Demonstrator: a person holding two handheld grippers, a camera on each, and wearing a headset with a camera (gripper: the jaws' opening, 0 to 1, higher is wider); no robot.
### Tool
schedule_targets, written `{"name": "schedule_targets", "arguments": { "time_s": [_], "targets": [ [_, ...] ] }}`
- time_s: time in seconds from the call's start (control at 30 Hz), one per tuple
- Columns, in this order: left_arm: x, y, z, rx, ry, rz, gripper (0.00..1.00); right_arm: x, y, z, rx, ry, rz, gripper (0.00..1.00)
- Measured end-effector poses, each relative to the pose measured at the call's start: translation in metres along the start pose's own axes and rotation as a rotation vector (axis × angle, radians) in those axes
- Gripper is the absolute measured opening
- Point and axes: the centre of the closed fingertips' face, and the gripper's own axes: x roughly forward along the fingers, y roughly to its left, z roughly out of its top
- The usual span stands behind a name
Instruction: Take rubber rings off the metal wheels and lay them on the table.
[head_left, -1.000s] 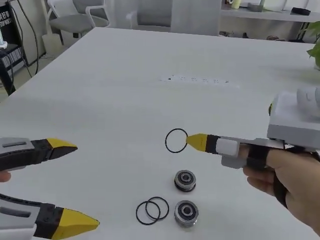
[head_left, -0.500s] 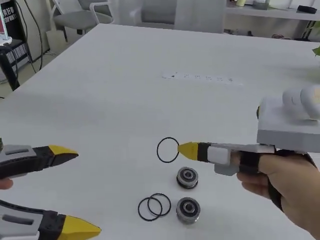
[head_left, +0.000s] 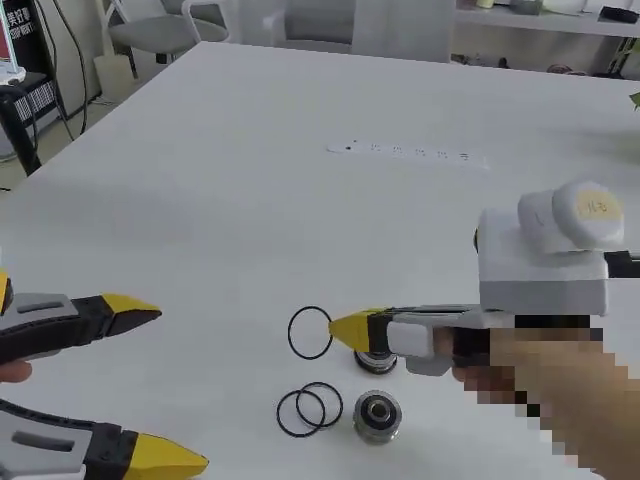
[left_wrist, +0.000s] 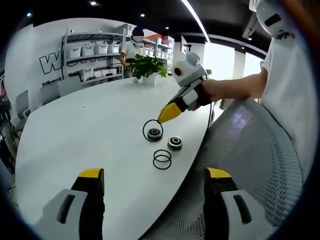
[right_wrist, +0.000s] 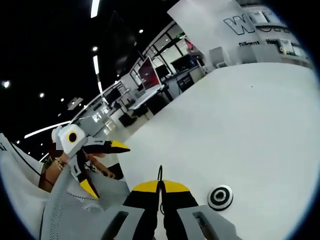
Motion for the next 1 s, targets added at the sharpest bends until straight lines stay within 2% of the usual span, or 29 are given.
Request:
{"name": "schedule_targets", "arguments": {
  "time_s": [0.37,0.67,1.0],
  "targets": [
    [0.001,0.000,-0.001,-0.010,-0.001,-0.001,0.80,0.014,0.006,-0.023,-0.033,0.094,0.026,0.00],
    [0.002,0.001,-0.004,-0.028,0.004,-0.001,0.79,0.027,0.010,-0.050,-0.072,0.198,0.041,0.00],
    [0.002,0.002,-0.004,-0.040,0.001,0.000,0.78,0.027,0.004,-0.056,-0.071,0.219,0.027,0.00]
  ]
}}
